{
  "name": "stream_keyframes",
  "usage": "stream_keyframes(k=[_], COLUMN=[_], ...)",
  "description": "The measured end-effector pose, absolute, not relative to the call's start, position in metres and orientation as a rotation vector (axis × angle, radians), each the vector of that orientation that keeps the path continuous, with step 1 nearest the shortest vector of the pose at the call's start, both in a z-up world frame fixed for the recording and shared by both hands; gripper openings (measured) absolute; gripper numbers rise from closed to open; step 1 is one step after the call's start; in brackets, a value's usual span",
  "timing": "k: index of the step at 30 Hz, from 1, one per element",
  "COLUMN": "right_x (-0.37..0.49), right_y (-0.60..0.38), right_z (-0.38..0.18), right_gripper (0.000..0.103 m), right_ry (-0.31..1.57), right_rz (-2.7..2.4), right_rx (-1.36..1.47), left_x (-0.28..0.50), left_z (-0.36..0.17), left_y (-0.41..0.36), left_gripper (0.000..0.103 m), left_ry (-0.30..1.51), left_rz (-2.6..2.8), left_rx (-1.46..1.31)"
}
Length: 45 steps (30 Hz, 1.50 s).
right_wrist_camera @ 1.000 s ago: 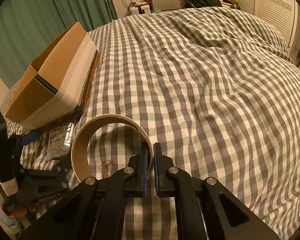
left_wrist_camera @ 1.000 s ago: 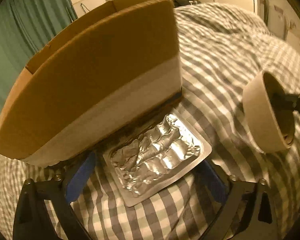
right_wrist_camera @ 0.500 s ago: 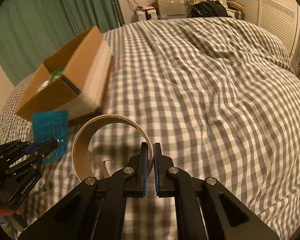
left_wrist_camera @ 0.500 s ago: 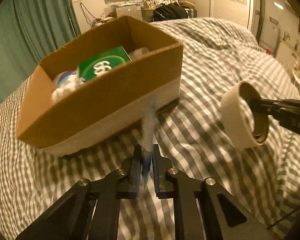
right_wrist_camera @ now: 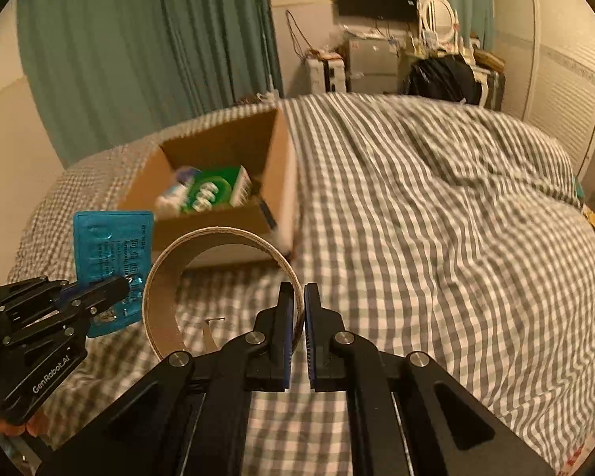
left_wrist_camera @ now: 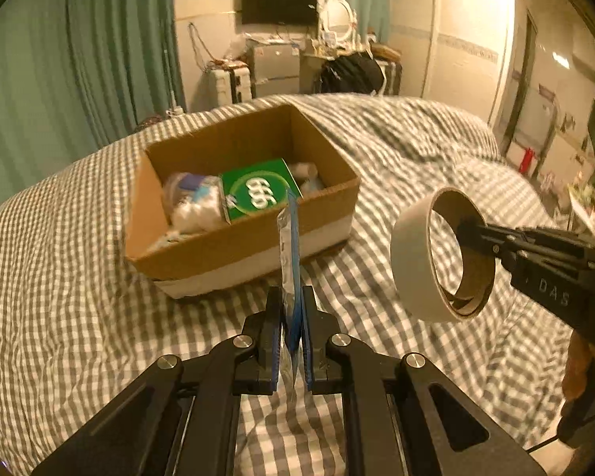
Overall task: Organize objects
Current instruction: 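Lower the tape roll and blister pack into the box and open both tools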
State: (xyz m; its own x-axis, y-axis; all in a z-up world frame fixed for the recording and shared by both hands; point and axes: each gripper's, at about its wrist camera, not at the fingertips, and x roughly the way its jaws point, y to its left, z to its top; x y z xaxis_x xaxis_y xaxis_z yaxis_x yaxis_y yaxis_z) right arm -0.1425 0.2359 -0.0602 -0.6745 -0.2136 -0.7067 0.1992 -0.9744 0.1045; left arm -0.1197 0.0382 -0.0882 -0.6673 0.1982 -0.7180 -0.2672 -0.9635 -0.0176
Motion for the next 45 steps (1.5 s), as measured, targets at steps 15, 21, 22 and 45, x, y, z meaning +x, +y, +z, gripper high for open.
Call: stream_keyframes(k=[15,21,22,45], right_x=[-0.196,-0.253,-0.266,-0.311], right_y=[0.181,0.167,0.165,0.176], right_z=[0.009,0.006,0.000,-0.026], right_gripper=[0.005,0.005,0.005,0.074], right_ry=[0.032,-0.004,-0.018,-0.206], right_rz=[-2.642,-2.634,-2.637,-2.612], right_rx=[0.926,0.943,0.967,0.973], left_x=[-0.164,-0.218,-0.225,-0.272], left_z=[-0.031,-0.025,-0.027,-0.086], left_y=[-0.005,-0.012,-0.011,-0.012], left_gripper=[0.009,0.009,0.009,0.065], left_ry=[0.050,0.034,0.038,0.044], left_rz=[2.742,2.762,2.760,2.746], left_rx=[-1.043,-1.049,-1.053,-1.261])
